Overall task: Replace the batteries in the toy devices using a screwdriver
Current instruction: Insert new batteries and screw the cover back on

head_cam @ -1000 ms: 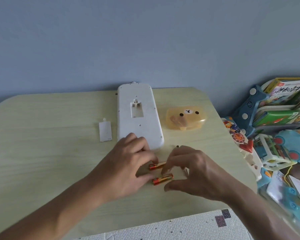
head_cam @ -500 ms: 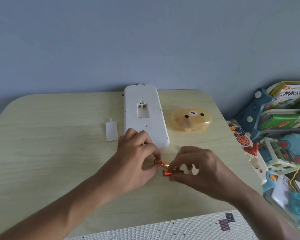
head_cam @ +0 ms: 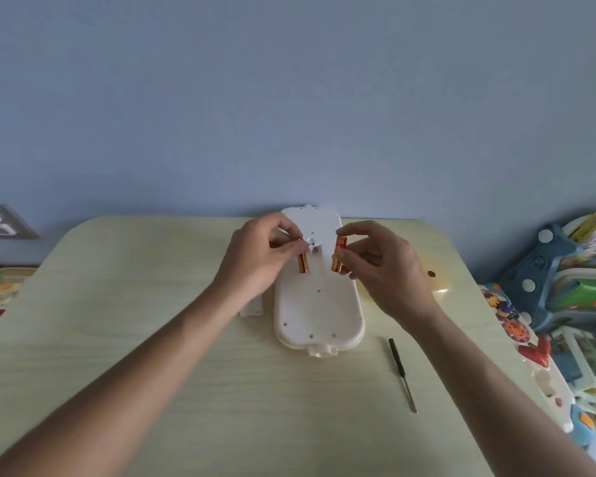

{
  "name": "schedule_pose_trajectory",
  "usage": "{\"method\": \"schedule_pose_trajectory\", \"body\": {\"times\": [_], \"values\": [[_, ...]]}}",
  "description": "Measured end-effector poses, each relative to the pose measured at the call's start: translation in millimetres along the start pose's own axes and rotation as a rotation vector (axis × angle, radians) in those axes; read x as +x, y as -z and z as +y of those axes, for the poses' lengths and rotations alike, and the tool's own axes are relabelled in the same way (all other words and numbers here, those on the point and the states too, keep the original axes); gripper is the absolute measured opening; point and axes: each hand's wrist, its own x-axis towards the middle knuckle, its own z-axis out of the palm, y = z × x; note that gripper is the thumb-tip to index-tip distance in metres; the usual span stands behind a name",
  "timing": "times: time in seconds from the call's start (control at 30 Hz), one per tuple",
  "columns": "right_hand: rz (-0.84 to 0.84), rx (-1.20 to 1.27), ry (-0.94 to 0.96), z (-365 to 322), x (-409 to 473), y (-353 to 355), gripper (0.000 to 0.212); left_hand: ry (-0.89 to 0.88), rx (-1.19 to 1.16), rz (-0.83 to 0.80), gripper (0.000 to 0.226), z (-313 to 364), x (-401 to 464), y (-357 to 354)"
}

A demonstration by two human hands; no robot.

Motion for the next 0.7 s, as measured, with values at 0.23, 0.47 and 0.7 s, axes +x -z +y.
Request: {"method": "schedule_pose_trajectory", "body": {"times": [0.23, 0.47, 0.7], "values": [[0.016, -0.079, -0.001, 13.7, 28.3, -28.7, 0.015, -0.01, 0.063, -0.023, 0.012, -7.4, 23.4, -14.2], [0.027, -0.117, 0.019, 17.6, 29.2, -30.3, 0.013, -0.109, 0.174, -0.05, 0.011, -13.1, 27.5, -17.6], [0.069, -0.214, 0.106, 22.5, 27.8, -33.5, 0.016, -0.216, 0.257, -0.009, 0.013, -16.6, 21.6, -19.8]]}}
